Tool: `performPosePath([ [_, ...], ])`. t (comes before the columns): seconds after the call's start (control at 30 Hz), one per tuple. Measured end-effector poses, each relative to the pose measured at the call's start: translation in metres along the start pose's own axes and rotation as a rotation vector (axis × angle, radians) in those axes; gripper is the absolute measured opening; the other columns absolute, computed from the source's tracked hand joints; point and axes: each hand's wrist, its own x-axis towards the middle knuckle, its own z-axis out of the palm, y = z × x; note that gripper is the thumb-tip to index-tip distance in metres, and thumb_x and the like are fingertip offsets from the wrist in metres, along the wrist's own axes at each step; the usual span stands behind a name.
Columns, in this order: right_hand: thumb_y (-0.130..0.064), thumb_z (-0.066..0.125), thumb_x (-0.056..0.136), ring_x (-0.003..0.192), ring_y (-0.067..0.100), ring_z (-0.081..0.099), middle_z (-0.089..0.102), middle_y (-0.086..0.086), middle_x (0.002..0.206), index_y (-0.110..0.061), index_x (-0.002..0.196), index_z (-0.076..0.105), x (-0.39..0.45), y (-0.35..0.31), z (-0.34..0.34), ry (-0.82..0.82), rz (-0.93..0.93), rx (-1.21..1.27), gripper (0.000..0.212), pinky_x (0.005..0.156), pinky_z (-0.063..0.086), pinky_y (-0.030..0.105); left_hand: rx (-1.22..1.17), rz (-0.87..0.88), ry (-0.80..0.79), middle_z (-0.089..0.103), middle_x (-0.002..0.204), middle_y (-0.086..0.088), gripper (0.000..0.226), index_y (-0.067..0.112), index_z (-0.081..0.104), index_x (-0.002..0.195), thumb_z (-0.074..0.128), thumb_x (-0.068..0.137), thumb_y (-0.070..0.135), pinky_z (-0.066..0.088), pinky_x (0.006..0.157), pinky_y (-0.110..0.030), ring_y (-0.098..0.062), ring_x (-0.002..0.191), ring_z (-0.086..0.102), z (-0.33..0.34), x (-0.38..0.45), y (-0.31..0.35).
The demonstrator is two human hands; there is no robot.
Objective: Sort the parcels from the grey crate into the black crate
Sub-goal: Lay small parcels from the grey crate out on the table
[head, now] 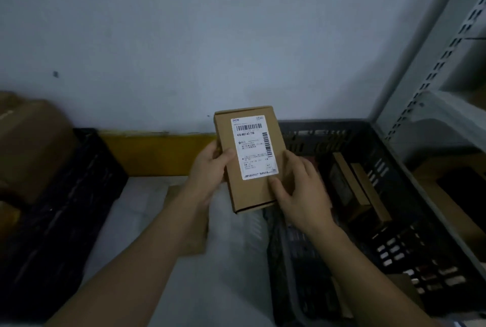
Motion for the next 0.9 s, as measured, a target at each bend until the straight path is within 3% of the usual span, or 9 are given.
performPosePath([
  [0.13, -0.045, 0.068, 0.104, 0.145, 0.016, 0.050, 0.050, -0.003, 0.164, -0.028, 0.171, 0.027, 0.004, -0.031, 0.029, -0.160, 0.089, 0.232, 0.080, 0.112, 0.043, 0.031, 0.100, 0.001, 0.088, 0.077, 0.119, 0.008, 0.024, 0.035, 0.064, 0.132, 0.059, 0.109, 0.028, 0.063, 0.079, -0.034, -0.012, 0.103, 0.076, -0.040, -0.007, -0.003],
  [0.23, -0.034, 0.069, 0.106, 0.141, 0.009, 0.050, 0.052, -0.005, 0.162, -0.027, 0.169, 0.029, 0.004, -0.053, 0.047, -0.213, 0.129, 0.283, 0.075, 0.109, 0.042, 0.027, 0.143, -0.007, 0.110, 0.076, 0.122, 0.006, 0.022, 0.038, 0.063, 0.129, 0.060, 0.108, 0.031, 0.063, 0.088, -0.043, -0.015, 0.105, 0.075, -0.071, -0.007, -0.010],
  [0.33, -0.031, 0.069, 0.106, 0.144, 0.017, 0.053, 0.052, -0.005, 0.161, -0.028, 0.170, 0.028, -0.002, -0.068, 0.074, -0.259, 0.149, 0.274, 0.076, 0.114, 0.046, 0.034, 0.152, -0.029, 0.122, 0.077, 0.118, 0.011, 0.023, 0.047, 0.062, 0.128, 0.060, 0.108, 0.038, 0.064, 0.089, -0.046, -0.014, 0.104, 0.076, -0.101, -0.007, -0.022],
  [0.47, -0.025, 0.070, 0.105, 0.125, 0.015, 0.064, 0.061, -0.010, 0.146, -0.032, 0.164, 0.038, -0.017, -0.087, 0.116, -0.279, 0.133, 0.214, 0.068, 0.102, 0.055, 0.035, 0.243, -0.112, 0.065, 0.075, 0.125, 0.012, 0.035, 0.042, 0.060, 0.142, 0.059, 0.108, 0.042, 0.062, 0.095, -0.050, -0.014, 0.108, 0.075, -0.151, -0.010, -0.044],
  [0.53, -0.024, 0.066, 0.106, 0.115, 0.015, 0.068, 0.064, -0.012, 0.134, -0.037, 0.162, 0.039, -0.026, -0.094, 0.141, -0.330, 0.120, 0.187, 0.063, 0.096, 0.059, 0.037, 0.274, -0.136, 0.066, 0.072, 0.130, 0.010, 0.036, 0.036, 0.058, 0.146, 0.055, 0.110, 0.037, 0.062, 0.093, -0.045, -0.013, 0.108, 0.073, -0.179, -0.014, -0.058],
  [0.6, -0.029, 0.059, 0.109, 0.112, 0.017, 0.069, 0.065, -0.012, 0.130, -0.040, 0.164, 0.036, -0.036, -0.095, 0.169, -0.404, 0.129, 0.133, 0.061, 0.093, 0.062, 0.041, 0.320, -0.141, 0.083, 0.070, 0.131, 0.011, 0.035, 0.036, 0.056, 0.147, 0.052, 0.112, 0.033, 0.058, 0.081, -0.030, -0.007, 0.105, 0.068, -0.207, -0.019, -0.073],
  [0.7, -0.033, 0.055, 0.110, 0.113, 0.026, 0.068, 0.065, 0.002, 0.134, -0.029, 0.164, 0.036, -0.049, -0.082, 0.212, -0.490, 0.142, -0.025, 0.058, 0.091, 0.057, 0.037, 0.426, -0.164, 0.130, 0.066, 0.134, 0.008, 0.041, 0.030, 0.049, 0.154, 0.048, 0.113, 0.028, 0.048, 0.071, -0.017, -0.003, 0.098, 0.062, -0.248, -0.022, -0.100],
  [0.8, -0.037, 0.052, 0.109, 0.122, 0.036, 0.061, 0.048, 0.014, 0.153, -0.025, 0.169, 0.022, -0.062, -0.066, 0.245, -0.573, 0.138, -0.250, 0.068, 0.095, 0.055, 0.041, 0.426, -0.238, 0.172, 0.061, 0.138, 0.007, 0.048, 0.033, 0.039, 0.160, 0.046, 0.113, 0.024, 0.053, 0.087, -0.029, -0.012, 0.109, 0.061, -0.281, -0.028, -0.127],
  [0.9, -0.055, 0.042, 0.110, 0.151, 0.047, 0.036, 0.011, 0.021, 0.176, -0.032, 0.171, 0.002, -0.077, -0.055, 0.264, -0.648, 0.150, -0.446, 0.077, 0.113, 0.049, 0.054, 0.418, -0.340, 0.219, 0.064, 0.144, 0.001, 0.051, 0.037, 0.039, 0.161, 0.048, 0.111, 0.028, 0.060, 0.094, -0.039, -0.020, 0.117, 0.068, -0.309, -0.031, -0.159],
])
